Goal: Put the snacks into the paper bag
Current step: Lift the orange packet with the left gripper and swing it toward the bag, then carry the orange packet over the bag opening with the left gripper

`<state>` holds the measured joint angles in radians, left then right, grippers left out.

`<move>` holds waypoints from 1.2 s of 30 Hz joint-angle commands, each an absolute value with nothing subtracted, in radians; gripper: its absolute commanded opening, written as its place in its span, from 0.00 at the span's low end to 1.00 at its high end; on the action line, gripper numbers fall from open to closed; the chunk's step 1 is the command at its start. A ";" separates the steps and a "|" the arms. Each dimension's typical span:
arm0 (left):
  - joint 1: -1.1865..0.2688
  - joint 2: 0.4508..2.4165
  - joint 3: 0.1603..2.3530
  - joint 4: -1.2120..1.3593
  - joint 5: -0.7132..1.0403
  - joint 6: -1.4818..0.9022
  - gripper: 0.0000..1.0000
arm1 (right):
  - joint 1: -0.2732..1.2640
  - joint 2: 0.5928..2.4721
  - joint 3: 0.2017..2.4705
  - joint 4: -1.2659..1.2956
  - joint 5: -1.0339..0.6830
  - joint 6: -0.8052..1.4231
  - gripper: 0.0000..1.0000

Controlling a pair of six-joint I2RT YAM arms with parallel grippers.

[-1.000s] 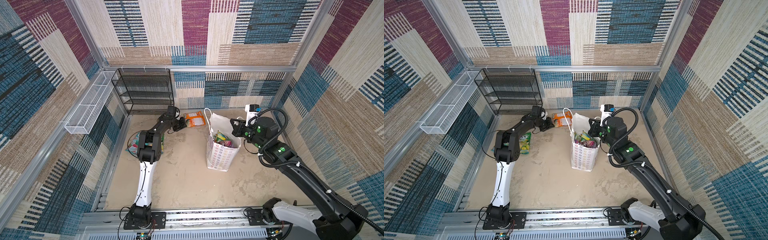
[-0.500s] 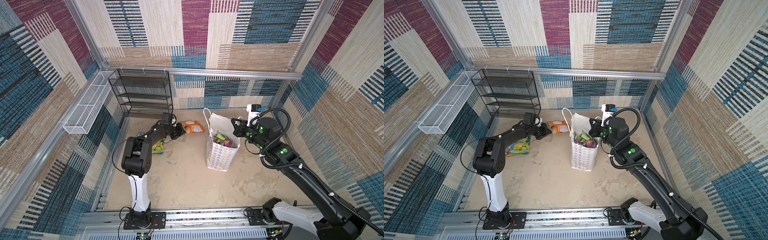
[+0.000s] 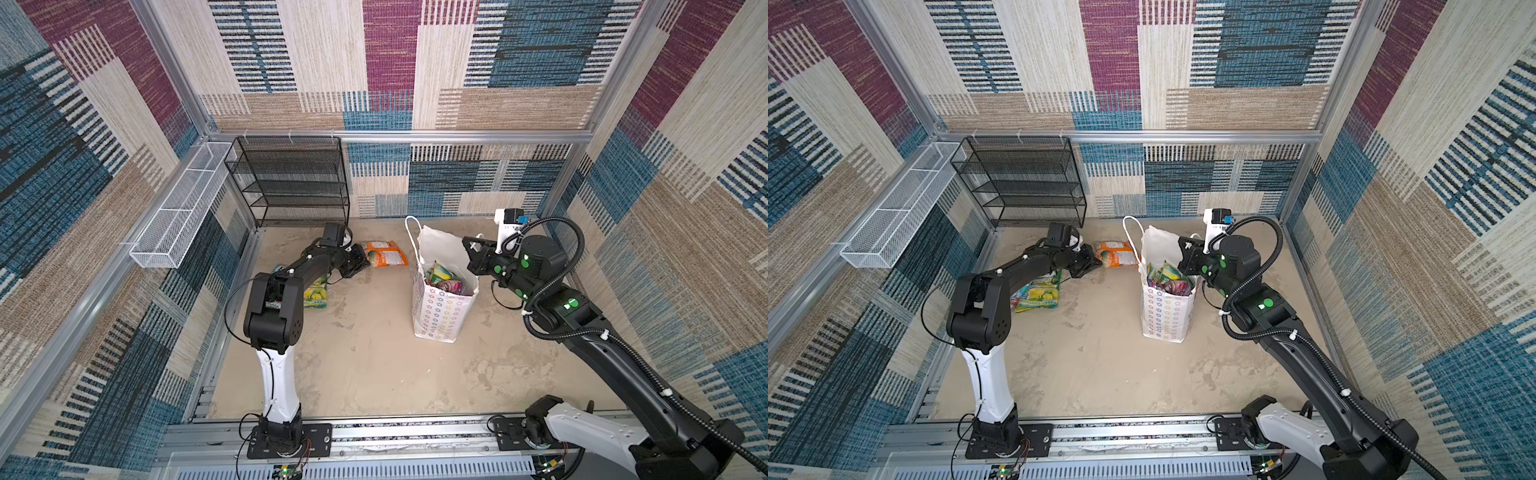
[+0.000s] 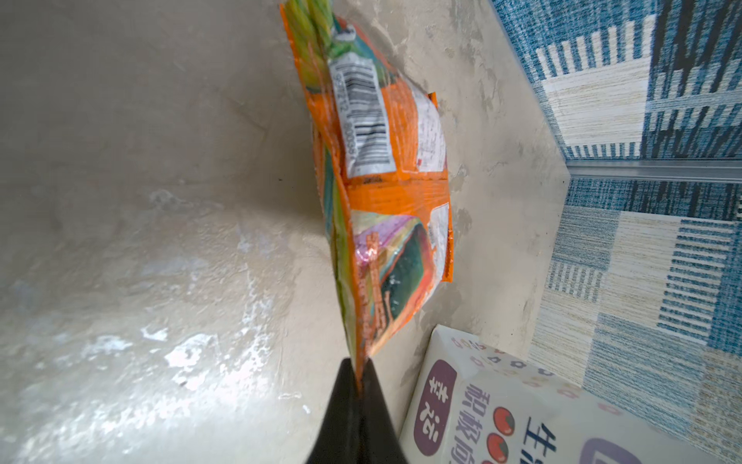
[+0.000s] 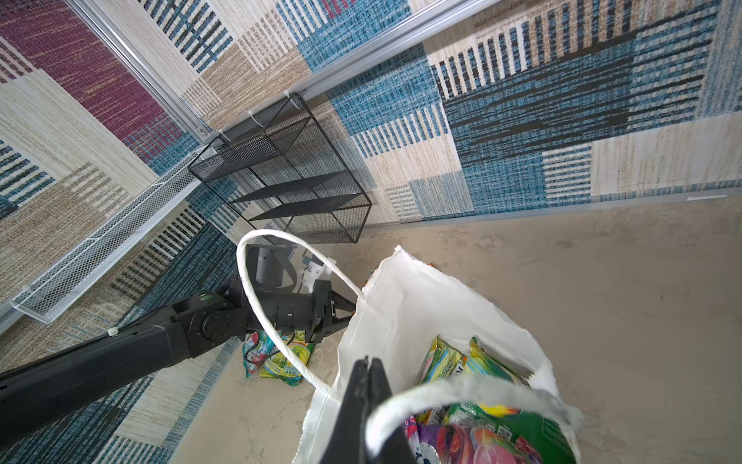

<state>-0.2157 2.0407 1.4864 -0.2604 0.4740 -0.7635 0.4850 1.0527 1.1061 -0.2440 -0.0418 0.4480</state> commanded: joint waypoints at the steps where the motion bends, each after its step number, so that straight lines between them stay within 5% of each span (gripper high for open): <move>1: -0.219 1.993 1.471 -0.264 0.492 -0.775 0.00 | 0.487 1.054 1.115 -0.210 -0.044 0.447 0.02; 20: -0.267 1.492 1.285 -0.453 0.427 -0.720 0.00 | 0.486 1.037 1.119 -0.212 -0.093 0.461 0.02; 36: -0.318 1.116 1.483 -0.699 0.299 -0.713 0.00 | 0.487 1.042 1.124 -0.218 -0.127 0.471 0.01</move>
